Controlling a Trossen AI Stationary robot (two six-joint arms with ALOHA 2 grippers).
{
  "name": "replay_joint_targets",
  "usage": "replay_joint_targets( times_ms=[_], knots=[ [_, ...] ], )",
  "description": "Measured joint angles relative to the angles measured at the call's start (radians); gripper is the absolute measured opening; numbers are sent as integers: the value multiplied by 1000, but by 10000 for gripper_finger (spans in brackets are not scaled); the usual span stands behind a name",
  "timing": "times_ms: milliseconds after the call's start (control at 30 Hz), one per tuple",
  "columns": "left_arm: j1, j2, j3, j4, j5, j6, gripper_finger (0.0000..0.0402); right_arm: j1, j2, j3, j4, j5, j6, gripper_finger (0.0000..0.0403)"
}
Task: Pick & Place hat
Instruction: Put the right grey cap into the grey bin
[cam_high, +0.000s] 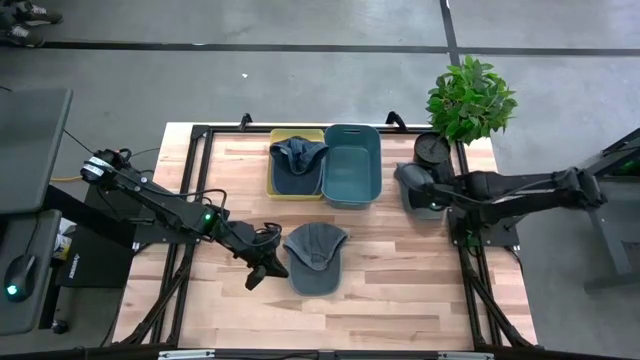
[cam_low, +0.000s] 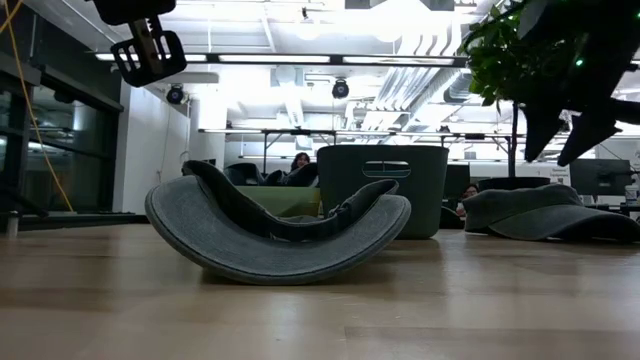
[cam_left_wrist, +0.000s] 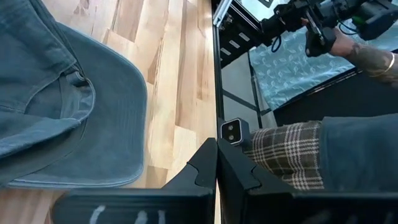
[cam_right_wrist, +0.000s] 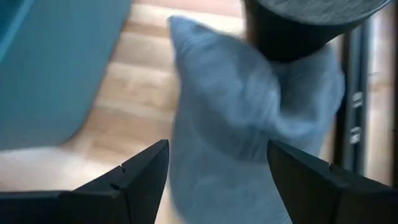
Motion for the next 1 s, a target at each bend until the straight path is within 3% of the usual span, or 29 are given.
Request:
replay_joint_targets(
  times_ms=[267,500,1000],
  knots=[
    [0,0,0,-2,31,0,1,-162,101,0,54,-32,-166,266],
    [0,0,0,-2,47,0,1,-281,189,0,67,-69,-200,266],
    [0,0,0,-2,57,-1,1,-437,267,-3,165,-185,-300,259]
  ],
)
